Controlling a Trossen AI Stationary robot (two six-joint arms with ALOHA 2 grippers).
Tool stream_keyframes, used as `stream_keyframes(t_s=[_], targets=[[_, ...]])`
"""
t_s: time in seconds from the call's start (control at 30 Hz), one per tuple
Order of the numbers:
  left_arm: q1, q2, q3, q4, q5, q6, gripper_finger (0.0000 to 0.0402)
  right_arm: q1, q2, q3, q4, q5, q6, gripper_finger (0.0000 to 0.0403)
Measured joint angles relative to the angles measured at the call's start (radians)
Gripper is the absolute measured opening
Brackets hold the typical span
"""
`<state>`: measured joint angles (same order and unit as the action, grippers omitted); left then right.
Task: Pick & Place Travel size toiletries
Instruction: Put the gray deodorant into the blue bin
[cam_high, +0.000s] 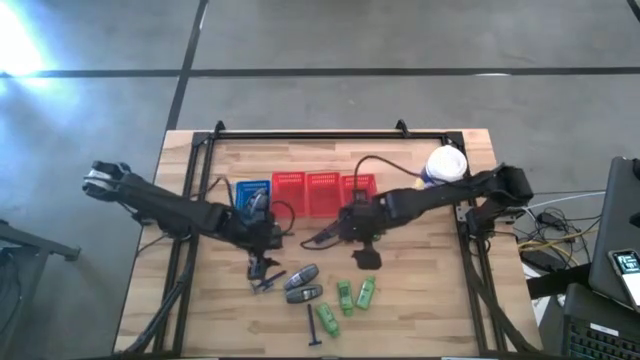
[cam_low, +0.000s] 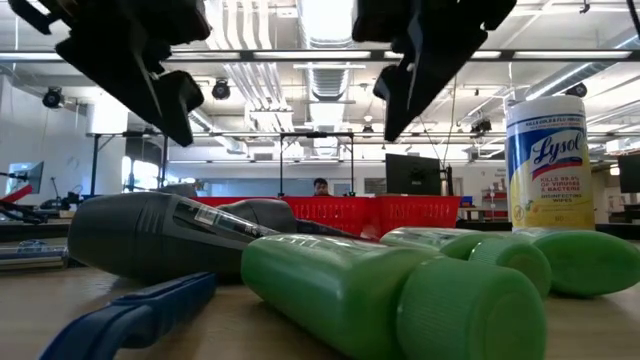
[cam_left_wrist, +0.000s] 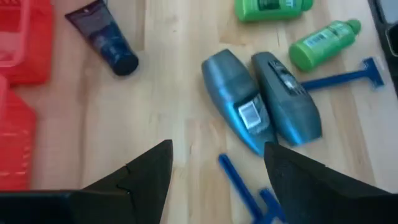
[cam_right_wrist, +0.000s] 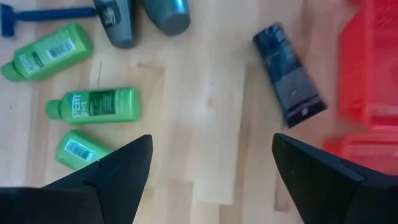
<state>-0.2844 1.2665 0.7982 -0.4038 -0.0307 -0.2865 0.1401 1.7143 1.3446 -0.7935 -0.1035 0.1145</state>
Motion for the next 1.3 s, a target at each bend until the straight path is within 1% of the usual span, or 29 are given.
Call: stream_keyframes(t_s=[0.1,0.2,0.4,0.5,0.6,0.73,0.87,0.97,1.03,1.13,1.2,1.3], targets=[[0.0,0.083,0.017,0.039,-0.025,-0.065,0.0257,0.0,0.009,0.02,-0.06,0.002,0.062,0.0319],[-0.001,0.178,0.086,0.048,-0.063,-0.118,0.0257,0.015,-0.015,0.02,-0.125,0.028,0.101,0.0318],[-0.003,0.359,0.262,-0.041,-0.107,-0.166,0.0257,0.074,-0.095,0.006,-0.189,0.077,0.115,0.0333],[-0.015,0.431,0.347,-0.088,-0.144,-0.239,0.0257,0.099,-0.137,-0.018,-0.194,0.121,0.131,0.0345],[-0.038,0.485,0.413,-0.116,-0.187,-0.258,0.0257,0.135,-0.204,-0.057,-0.192,0.161,0.155,0.0355],[-0.067,0.521,0.454,-0.12,-0.206,-0.275,0.0257,0.183,-0.327,-0.134,-0.138,0.186,0.205,0.0361],[-0.088,0.538,0.459,-0.121,-0.264,-0.297,0.0257,0.216,-0.484,-0.236,-0.065,0.217,0.32,0.0354],[-0.087,0.542,0.458,-0.147,-0.284,-0.345,0.0257,0.234,-0.596,-0.313,-0.028,0.24,0.4,0.0347],[-0.086,0.55,0.459,-0.171,-0.281,-0.374,0.0257,0.245,-0.658,-0.357,-0.021,0.248,0.437,0.0344],[-0.085,0.558,0.48,-0.264,-0.258,-0.428,0.026,0.269,-0.724,-0.419,-0.017,0.266,0.476,0.0344],[-0.085,0.568,0.5,-0.304,-0.234,-0.469,0.0269,0.281,-0.752,-0.446,-0.008,0.271,0.492,0.035],[-0.088,0.575,0.53,-0.32,-0.211,-0.477,0.0293,0.292,-0.775,-0.478,-0.007,0.293,0.499,0.0361]])
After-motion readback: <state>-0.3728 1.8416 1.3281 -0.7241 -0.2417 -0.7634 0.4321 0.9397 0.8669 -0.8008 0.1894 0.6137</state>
